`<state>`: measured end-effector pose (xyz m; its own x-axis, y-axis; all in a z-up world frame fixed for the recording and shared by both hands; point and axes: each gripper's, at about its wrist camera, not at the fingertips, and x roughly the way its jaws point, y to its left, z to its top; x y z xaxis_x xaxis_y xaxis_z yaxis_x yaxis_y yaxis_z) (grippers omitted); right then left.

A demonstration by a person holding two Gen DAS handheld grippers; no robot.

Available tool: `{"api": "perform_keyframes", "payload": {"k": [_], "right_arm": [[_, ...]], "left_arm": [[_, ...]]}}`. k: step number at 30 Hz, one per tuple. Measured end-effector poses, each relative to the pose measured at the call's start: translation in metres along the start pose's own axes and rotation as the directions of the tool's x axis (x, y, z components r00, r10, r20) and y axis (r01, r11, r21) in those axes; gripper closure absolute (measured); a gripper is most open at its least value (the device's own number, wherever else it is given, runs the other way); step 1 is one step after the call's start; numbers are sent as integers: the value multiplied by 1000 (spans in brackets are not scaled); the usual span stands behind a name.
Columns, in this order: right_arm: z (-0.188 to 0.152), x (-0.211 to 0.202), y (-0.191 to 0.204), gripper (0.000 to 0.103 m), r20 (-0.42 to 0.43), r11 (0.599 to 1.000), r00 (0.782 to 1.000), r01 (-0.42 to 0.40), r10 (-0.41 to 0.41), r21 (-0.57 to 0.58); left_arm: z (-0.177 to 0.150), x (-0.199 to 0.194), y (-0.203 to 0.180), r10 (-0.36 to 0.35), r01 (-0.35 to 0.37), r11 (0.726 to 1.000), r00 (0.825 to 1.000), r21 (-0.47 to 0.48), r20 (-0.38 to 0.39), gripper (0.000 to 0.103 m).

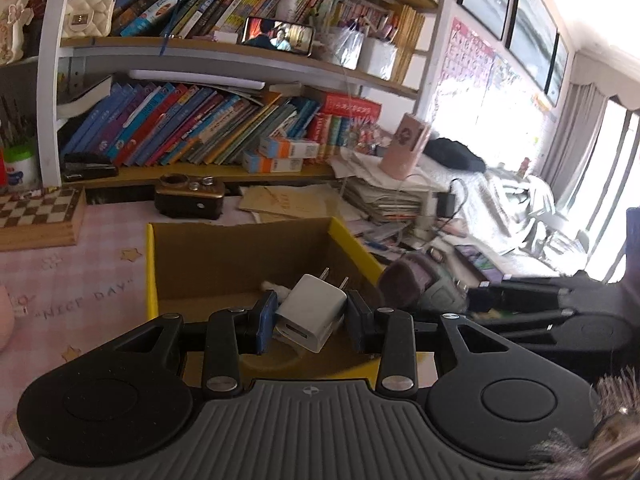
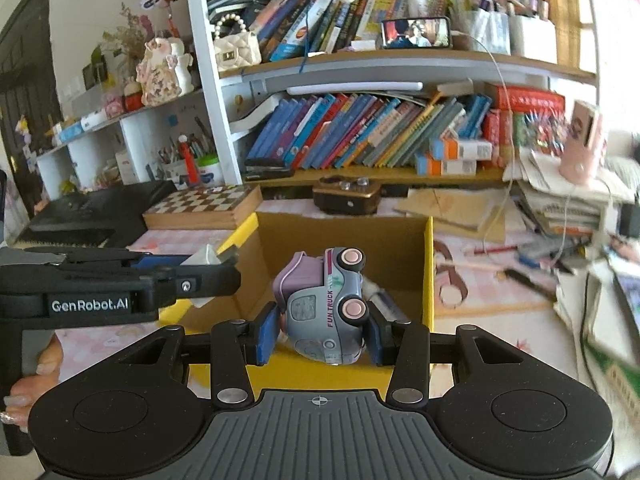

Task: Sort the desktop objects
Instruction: 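Lower both into the yellow box and open the left and right tools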

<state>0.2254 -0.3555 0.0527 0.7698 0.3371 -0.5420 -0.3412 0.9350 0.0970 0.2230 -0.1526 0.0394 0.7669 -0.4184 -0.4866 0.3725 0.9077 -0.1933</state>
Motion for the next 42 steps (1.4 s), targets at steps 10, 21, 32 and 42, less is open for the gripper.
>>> {"api": "perform_keyframes", "payload": {"k": [10,21,32,42], "right_arm": [[2,67,-4,60,-149,976,988,-8,-25,-217],[9,107,-6,60,-396,946,917,-169,49,-275],[14,112,-11,60,-459,941,886,-211,70,-263],[10,104,-13,57,-414,952,908,-177,60,-249]], "left_arm": [[0,59,23,101,-95,994,987,54,-122,69],[-14,93,26,125,-111,991,967,75,-222,69],[-22,94,22,105,-90,993,962,70,-253,69],[-22,82,20,84,-77,996,976,44,-200,53]]}}
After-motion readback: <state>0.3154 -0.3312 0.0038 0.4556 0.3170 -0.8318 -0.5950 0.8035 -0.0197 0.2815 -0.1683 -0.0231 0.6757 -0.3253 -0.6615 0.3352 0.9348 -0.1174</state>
